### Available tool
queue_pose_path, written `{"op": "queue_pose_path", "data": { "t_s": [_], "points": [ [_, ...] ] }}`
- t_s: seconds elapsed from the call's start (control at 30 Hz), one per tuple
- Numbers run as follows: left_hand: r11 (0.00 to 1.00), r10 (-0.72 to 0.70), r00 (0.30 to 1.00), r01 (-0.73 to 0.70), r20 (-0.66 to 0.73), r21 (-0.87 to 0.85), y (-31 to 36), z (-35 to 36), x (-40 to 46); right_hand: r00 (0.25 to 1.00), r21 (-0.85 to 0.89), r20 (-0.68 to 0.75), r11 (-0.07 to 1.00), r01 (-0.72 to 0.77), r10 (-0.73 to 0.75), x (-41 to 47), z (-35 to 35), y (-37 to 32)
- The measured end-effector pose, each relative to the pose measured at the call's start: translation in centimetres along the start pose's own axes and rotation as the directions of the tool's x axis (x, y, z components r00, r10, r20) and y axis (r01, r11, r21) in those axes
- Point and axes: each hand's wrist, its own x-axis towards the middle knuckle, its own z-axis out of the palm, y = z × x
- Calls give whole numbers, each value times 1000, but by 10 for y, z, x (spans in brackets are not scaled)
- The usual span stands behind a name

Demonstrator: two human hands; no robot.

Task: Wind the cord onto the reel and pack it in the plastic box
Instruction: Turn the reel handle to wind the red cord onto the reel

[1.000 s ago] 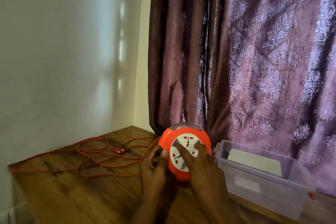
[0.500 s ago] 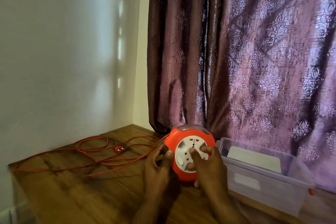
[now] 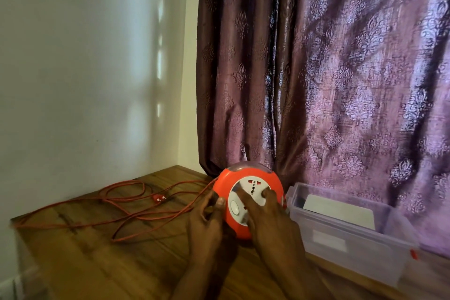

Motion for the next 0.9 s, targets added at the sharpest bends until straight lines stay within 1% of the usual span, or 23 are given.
{"op": "queue_pose_path", "data": {
  "t_s": [0.07,0.13,0.23,0.3,0.33,0.4,0.43,0.47,0.5,0.53,0.57,0.6,0.63,0.67,0.7,0.77,0.83,0.9],
  "points": [
    [1000,1,1000,-2,13,13,0,0,0,1000,-28,-9,1000,-14,13,1,1,2],
    [1000,0,1000,0,14,12,-1,0,-1,997,7,-49,998,-64,65,-1,-1,1],
    [1000,-11,1000,11,18,18,0,2,-4,960,171,-115,957,-234,255,-3,-6,0],
    [1000,-19,1000,18,22,14,1,3,-5,910,363,-111,869,-337,399,-2,-7,-3],
    [1000,-25,1000,25,16,8,1,3,-6,890,482,-82,800,-358,448,-1,-7,-5],
    [999,-37,999,37,0,-9,3,2,-5,873,684,15,632,-365,488,2,-6,-10],
    [999,-36,999,36,-4,-16,3,2,-5,872,720,47,588,-368,488,3,-6,-11],
    [999,-28,1000,28,-8,-17,4,1,-5,876,708,46,603,-367,480,3,-6,-12],
    [1000,-22,1000,21,-17,-12,4,1,-4,887,647,6,674,-356,462,2,-7,-12],
    [1000,-20,999,20,-29,-16,5,2,-4,903,545,-56,770,-330,427,1,-8,-10],
    [999,-31,999,30,-44,-28,5,2,-4,925,422,-120,862,-282,361,0,-9,-8],
    [999,-43,998,41,-54,-35,5,2,-3,948,298,-164,930,-216,272,-1,-9,-7],
    [998,-49,997,47,-58,-41,4,2,-3,968,189,-167,970,-153,185,-1,-9,-6],
    [997,-59,997,56,-56,-53,4,2,-3,985,106,-130,989,-104,117,-1,-8,-5],
    [996,-66,997,63,-49,-65,3,2,-3,994,57,-78,996,-76,80,-1,-7,-4],
    [996,-65,998,63,-28,-70,1,2,-3,999,10,-2,999,-41,41,-2,-5,-4],
    [998,-49,999,49,-18,-48,0,2,-3,1000,-27,16,999,-22,23,-3,-3,-3],
    [1000,-26,1000,26,-2,-13,0,2,-3,999,-35,-8,999,-37,37,-3,-3,-2]
  ]
}}
